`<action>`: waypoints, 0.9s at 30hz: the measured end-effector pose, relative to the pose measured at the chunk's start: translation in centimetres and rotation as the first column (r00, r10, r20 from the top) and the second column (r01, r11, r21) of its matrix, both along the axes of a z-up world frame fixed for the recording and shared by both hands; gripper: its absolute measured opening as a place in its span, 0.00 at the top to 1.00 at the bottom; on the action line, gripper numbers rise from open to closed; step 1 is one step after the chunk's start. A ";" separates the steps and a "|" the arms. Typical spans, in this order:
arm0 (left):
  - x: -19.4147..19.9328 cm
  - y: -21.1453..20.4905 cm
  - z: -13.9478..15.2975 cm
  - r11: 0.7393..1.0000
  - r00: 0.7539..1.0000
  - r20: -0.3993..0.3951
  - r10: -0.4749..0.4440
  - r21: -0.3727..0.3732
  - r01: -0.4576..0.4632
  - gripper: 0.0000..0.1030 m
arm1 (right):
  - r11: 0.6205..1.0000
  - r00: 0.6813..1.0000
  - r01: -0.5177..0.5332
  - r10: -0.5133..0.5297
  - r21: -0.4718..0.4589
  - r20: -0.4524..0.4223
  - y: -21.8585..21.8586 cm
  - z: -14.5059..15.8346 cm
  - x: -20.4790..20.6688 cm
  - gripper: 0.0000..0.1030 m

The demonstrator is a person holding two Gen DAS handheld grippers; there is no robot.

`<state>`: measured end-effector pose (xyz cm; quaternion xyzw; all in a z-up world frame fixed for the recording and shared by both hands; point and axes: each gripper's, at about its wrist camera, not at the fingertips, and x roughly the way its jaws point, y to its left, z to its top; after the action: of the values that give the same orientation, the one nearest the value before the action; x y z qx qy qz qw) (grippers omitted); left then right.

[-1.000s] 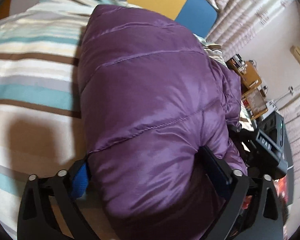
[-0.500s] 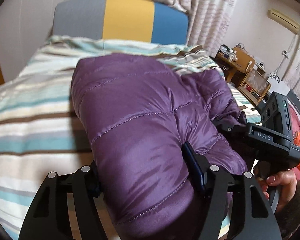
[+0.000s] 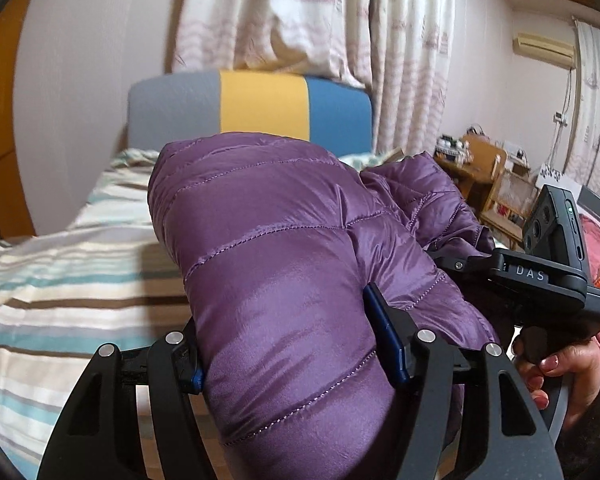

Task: Fold large clothes

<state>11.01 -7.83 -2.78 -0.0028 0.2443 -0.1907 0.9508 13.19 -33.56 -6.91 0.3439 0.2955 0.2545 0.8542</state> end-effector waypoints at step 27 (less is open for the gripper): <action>-2.0 16.7 -3.9 0.944 0.949 0.010 0.316 -0.106 -0.313 0.37 | 0.943 0.959 -0.266 0.279 -0.202 0.040 19.5 -1.2 10.5 0.59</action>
<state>9.04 8.86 -6.64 -0.0880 0.2178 -0.0490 0.9708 23.66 -14.04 -8.07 0.2059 0.3343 0.3516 0.8498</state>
